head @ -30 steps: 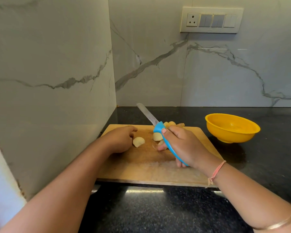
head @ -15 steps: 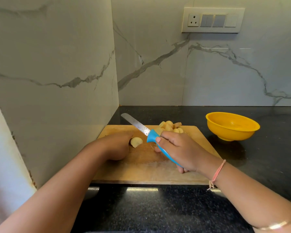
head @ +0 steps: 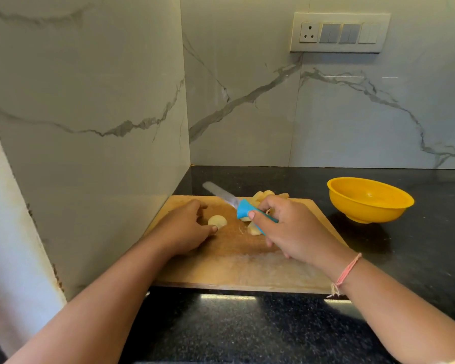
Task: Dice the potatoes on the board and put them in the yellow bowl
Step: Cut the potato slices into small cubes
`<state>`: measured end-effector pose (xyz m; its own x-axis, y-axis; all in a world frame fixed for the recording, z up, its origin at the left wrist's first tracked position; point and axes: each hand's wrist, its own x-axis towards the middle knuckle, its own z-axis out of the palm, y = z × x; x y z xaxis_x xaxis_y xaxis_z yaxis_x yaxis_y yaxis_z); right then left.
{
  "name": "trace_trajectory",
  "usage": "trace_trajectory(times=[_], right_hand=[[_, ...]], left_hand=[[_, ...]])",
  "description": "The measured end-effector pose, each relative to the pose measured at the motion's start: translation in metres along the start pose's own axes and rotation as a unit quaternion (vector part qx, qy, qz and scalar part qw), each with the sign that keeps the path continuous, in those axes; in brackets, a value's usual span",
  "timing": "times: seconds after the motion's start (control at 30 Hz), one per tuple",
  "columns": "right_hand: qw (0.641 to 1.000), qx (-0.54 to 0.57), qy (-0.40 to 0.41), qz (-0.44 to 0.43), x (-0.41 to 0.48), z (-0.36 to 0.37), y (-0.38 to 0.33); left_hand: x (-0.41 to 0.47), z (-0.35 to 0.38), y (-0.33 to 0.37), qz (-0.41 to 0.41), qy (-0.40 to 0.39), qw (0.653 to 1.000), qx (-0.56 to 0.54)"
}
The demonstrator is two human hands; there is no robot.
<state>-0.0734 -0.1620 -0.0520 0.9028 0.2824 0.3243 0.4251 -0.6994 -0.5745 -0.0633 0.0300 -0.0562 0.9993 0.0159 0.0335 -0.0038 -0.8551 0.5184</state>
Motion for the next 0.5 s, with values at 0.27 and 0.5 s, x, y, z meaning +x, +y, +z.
trace_trajectory(times=[0.27, 0.5], right_hand=[[0.992, -0.118, -0.016, -0.034, -0.011, -0.005, -0.014], [0.979, -0.195, -0.011, -0.067, -0.018, -0.005, -0.019]], left_hand=[[0.000, 0.004, 0.003, -0.024, 0.042, 0.993, -0.106], [0.001, 0.005, 0.001, -0.012, 0.058, 0.991, -0.122]])
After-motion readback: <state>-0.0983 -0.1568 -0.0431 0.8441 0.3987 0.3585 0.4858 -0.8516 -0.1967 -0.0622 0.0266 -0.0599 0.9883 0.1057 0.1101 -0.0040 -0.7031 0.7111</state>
